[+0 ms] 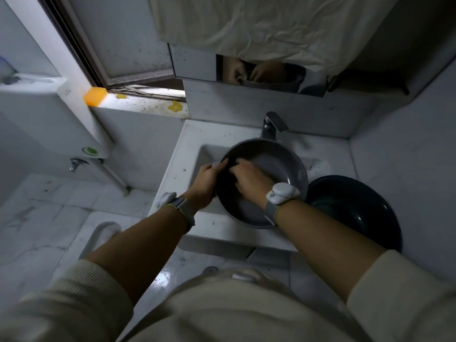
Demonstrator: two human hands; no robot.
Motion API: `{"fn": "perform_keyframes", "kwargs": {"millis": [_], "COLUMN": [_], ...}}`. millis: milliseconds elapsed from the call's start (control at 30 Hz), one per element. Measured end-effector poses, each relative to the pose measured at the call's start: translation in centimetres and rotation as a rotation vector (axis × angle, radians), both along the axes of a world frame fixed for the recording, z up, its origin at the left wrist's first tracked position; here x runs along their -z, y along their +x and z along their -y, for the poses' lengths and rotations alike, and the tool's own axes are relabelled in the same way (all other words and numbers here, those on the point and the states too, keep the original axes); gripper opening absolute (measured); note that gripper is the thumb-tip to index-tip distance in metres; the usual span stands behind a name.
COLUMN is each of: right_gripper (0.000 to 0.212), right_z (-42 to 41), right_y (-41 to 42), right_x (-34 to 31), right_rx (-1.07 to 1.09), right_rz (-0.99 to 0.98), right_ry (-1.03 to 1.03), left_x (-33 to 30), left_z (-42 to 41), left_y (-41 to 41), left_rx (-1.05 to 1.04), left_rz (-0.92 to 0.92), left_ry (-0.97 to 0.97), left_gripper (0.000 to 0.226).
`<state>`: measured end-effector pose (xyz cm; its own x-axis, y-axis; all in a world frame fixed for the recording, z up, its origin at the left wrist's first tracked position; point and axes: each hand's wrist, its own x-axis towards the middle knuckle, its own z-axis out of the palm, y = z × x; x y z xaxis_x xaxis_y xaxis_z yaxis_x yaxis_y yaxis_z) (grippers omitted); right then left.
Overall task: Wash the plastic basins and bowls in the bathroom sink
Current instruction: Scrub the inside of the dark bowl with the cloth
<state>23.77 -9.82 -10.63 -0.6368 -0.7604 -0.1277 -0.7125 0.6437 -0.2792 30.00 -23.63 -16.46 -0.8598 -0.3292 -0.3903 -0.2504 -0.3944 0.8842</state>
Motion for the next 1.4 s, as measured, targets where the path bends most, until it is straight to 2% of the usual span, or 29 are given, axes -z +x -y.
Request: {"fn": "perform_keyframes", "kwargs": {"millis": [167,233,333,400,467,567,633,700,800,867,967,1100,1200,1333,1400], "right_gripper": [0.013,0.015,0.029,0.025,0.018,0.031,0.035,0.031,0.015,0.035,0.032,0.004,0.019,0.023,0.024], "right_z": [-4.4,-6.6,-8.1,-10.3,-12.6,-16.3,-19.5,-22.0,-24.9,-25.9,-26.0,-24.9,-24.5,-24.6,-25.0], "right_y": [-2.2,-2.6,-2.2,-2.2,-2.6,-3.7,-5.0,-6.4,-7.7,-8.3,-8.2,-7.4,-6.6,-5.6,-5.5], "right_x": [-2.0,-2.5,-3.0,-3.2,-3.1,-3.4,-3.7,-3.9,-3.3,-2.2,-0.8,0.6,2.1,3.5,4.1], "right_rx": [0.251,0.265,0.189,0.194,0.222,0.256,0.312,0.402,0.547,0.6,0.591,0.525,0.462,0.442,0.453], "right_rz": [-0.261,-0.217,-0.025,0.075,0.194,0.322,0.326,0.269,0.101,-0.033,-0.131,-0.071,-0.015,0.067,0.1], "right_ry": [-0.036,-0.111,-0.218,-0.207,-0.112,0.138,0.287,0.37,0.287,0.17,0.099,0.011,0.016,0.038,0.02], "left_x": [-2.1,-3.2,-4.5,-5.0,-5.4,-5.7,-5.9,-5.9,-5.6,-5.3,-4.9,-3.3,-1.8,0.3,1.1], "left_z": [-4.3,-6.7,-8.6,-10.5,-11.9,-13.4,-14.8,-15.8,-17.4,-18.6,-19.6,-20.7,-21.1,-21.6,-21.7], "left_y": [-0.5,-1.3,-2.9,-4.2,-5.5,-7.2,-8.6,-9.6,-10.7,-11.2,-11.6,-11.7,-11.4,-10.9,-11.1], "left_rx": [0.07,0.083,0.072,0.079,0.102,0.138,0.162,0.222,0.315,0.349,0.384,0.411,0.394,0.442,0.446], "left_rz": [-0.036,-0.065,-0.083,-0.072,-0.059,-0.022,0.014,0.027,0.019,0.008,-0.01,0.046,0.082,0.087,0.071], "left_ry": [-0.135,-0.151,-0.191,-0.231,-0.27,-0.333,-0.345,-0.349,-0.36,-0.369,-0.423,-0.411,-0.379,-0.378,-0.405], "left_gripper": [0.04,0.037,0.033,0.031,0.03,0.022,0.012,0.013,0.027,0.035,0.03,0.023,0.017,0.021,0.016]}}
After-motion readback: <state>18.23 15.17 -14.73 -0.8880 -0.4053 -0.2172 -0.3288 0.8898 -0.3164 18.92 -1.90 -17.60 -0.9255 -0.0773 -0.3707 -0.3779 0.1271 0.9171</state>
